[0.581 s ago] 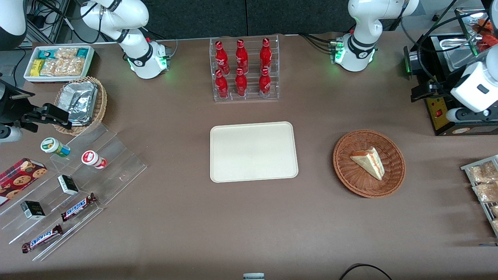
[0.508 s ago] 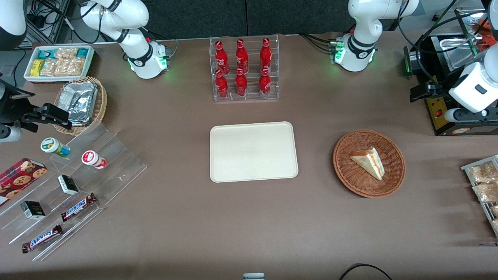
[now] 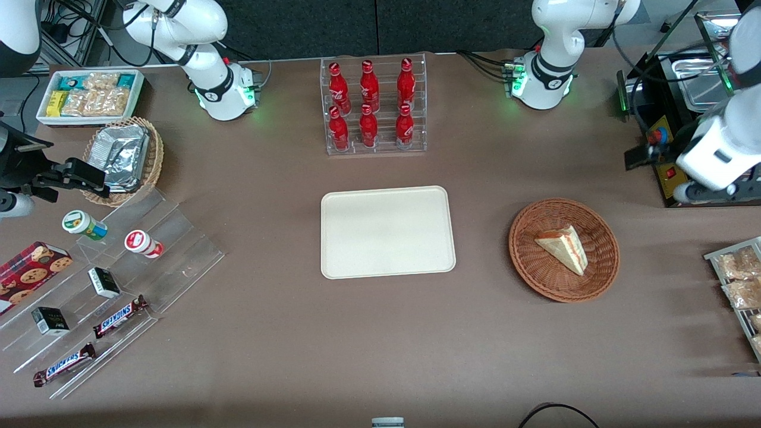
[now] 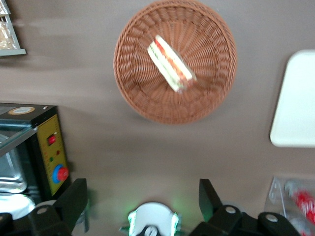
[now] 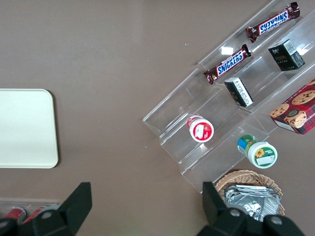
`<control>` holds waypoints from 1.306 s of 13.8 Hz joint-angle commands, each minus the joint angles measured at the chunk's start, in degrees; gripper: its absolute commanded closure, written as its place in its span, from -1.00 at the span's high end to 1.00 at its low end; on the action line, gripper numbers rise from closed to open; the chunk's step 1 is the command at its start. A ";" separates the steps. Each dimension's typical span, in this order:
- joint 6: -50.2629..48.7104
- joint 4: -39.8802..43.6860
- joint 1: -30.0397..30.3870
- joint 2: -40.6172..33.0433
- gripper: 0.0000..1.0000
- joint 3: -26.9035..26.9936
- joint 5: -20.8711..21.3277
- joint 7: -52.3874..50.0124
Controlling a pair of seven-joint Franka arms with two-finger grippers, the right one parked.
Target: Place sandwich from basket to tray
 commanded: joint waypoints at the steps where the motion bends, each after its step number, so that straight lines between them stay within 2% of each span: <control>1: 9.18 -8.16 0.45 -0.12 1.00 -0.84 0.61 -10.80; 4: 21.83 -16.42 -0.52 0.31 1.00 -1.10 0.69 -25.58; 9: 39.93 -29.07 -0.79 0.05 1.00 -1.10 0.34 -41.41; 11: 46.28 -33.57 -0.79 -0.39 1.00 -1.10 0.34 -42.50; 18: 56.65 -39.29 -1.40 2.68 1.00 -1.10 0.25 -45.47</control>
